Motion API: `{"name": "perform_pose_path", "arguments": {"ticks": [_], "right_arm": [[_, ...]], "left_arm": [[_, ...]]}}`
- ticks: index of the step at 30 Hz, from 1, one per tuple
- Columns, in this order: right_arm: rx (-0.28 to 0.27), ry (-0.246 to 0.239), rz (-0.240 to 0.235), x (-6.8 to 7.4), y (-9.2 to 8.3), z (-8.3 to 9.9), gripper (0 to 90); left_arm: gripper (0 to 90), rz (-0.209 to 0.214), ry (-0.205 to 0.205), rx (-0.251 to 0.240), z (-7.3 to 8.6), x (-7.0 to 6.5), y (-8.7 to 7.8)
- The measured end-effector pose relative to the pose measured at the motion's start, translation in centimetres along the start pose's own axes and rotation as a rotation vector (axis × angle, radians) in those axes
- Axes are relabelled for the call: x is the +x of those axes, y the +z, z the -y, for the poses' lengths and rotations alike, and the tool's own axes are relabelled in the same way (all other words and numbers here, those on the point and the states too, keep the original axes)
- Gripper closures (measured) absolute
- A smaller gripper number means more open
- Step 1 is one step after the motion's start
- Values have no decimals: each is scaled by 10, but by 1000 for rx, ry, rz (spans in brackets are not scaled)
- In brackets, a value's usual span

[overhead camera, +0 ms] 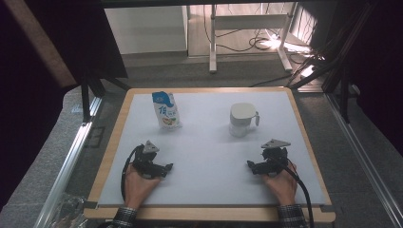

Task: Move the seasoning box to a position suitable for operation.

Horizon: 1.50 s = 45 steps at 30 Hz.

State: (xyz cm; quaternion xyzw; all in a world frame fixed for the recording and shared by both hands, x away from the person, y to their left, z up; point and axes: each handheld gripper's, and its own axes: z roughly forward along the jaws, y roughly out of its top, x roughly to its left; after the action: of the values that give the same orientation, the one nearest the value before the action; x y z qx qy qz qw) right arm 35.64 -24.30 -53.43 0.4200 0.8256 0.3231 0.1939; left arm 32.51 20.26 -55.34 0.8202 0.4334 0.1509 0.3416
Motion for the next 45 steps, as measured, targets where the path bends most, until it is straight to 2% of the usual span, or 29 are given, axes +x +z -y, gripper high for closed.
{"name": "perform_pose_path", "arguments": {"ticks": [27, 34, 37, 38, 39, 45], "right_arm": [[4, 6, -1, 0, -1, -1, 5], [26, 20, 0, -4, -4, -5, 84], [-14, 32, -38, -8, -8, -8, 141], [-14, 32, -38, -8, -8, -8, 141], [-38, 37, -35, -9, -10, -10, 173], [-98, 59, -78, -17, -14, -19, 209]], "left_arm": [[20, -6, 2, -8, 0, 0, 0], [26, -7, 0, -9, 1, 0, 0], [25, -7, 0, -8, 0, 0, 0], [25, -8, 0, -8, 0, 0, 0], [25, -8, 1, -8, 0, 0, 0], [25, -7, -1, -7, 0, 0, 0]]}}
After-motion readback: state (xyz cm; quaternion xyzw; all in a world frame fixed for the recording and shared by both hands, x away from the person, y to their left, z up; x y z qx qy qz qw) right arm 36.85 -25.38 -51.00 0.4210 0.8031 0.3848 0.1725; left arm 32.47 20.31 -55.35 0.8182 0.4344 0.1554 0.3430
